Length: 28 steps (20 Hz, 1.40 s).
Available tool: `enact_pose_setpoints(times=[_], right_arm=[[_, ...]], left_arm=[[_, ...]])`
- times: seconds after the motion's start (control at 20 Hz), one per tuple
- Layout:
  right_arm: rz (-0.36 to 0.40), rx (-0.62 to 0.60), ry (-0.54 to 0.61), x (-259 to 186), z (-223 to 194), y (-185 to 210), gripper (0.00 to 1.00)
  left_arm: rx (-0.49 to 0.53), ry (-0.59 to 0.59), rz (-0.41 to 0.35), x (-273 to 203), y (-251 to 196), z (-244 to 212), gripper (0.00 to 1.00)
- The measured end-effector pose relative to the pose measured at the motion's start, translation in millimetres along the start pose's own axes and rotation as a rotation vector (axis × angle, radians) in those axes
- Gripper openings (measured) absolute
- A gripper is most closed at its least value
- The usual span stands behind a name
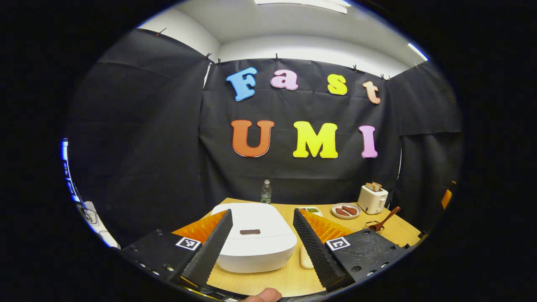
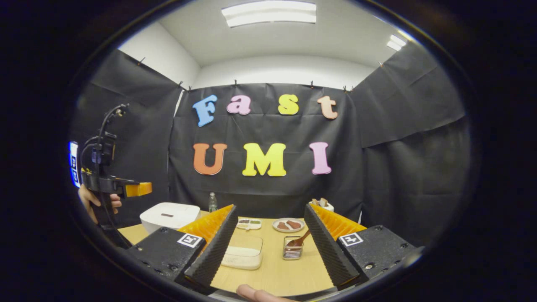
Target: Close the left gripper, press the button to open the rice cooker; take a wooden spoon from the chopstick holder with the right hand, scoop a spoonful of rice and pour it into the rice cooker, then put the wooden spoon back into the chopstick holder.
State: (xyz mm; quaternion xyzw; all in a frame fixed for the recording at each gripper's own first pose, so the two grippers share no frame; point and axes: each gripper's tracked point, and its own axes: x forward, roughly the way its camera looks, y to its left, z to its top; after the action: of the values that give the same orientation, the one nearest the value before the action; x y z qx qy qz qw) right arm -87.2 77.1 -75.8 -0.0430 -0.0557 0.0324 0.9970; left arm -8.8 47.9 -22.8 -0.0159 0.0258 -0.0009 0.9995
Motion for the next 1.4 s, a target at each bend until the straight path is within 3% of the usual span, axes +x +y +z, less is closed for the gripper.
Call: enact_pose_setpoints(times=[0.3,0.6,1.4], right_arm=[[0.009,-0.005,0.009,2.5,-10.9,4.1,1.00],[0.032,0.014,0.048,3.5,-31.2,8.0,1.00],[0.038,0.021,0.028,-6.1,-34.2,1.0,1.00]], left_arm=[[-0.008,-0.044,-0.068,-44.3,-24.1,-5.9,0.93],[-0.007,-0.091,-0.060,-78.7,-36.4,-14.5,0.93],[0.017,-0.120,-0.108,-95.5,-60.7,-13.2,0.93]])
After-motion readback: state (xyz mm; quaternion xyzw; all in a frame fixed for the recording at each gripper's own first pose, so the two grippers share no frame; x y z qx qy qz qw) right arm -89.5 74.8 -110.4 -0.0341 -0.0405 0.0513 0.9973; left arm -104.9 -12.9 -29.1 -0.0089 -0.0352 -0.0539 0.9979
